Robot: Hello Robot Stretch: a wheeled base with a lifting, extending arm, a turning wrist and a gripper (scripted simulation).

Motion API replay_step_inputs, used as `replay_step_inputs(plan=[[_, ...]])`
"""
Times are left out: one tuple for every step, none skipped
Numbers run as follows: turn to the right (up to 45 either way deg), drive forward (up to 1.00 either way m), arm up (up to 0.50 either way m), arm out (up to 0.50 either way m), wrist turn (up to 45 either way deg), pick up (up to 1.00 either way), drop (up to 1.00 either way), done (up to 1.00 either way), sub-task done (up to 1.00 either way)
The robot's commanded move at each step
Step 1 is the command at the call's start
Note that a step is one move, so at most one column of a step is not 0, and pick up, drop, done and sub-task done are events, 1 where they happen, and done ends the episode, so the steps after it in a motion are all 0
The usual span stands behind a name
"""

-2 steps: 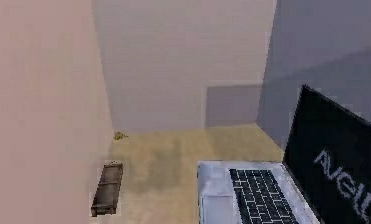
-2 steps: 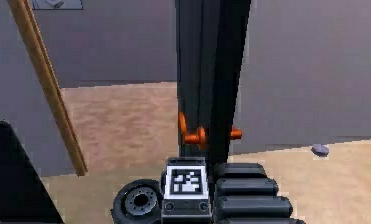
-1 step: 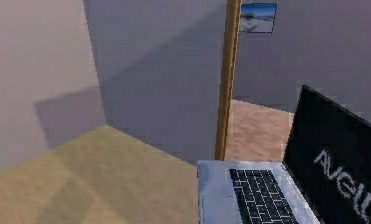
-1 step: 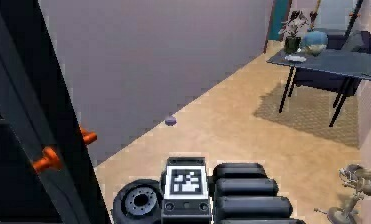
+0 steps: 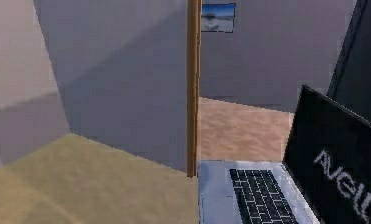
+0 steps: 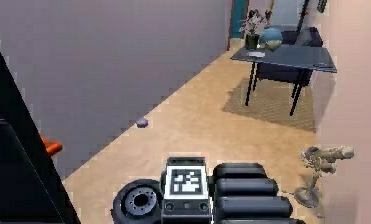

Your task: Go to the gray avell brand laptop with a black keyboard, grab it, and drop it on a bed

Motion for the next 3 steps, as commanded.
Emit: replay_step_inputs(plan=[[0.0, 0.5, 0.0, 0.0, 0.0, 0.0, 0.0, 0.0, 0.0], [30.0, 0.0, 0.0, 0.0, 0.0, 0.0, 0.0, 0.0, 0.0], [0.0, 1.0, 0.0, 0.0, 0.0, 0.0, 0.0, 0.0, 0.0]])
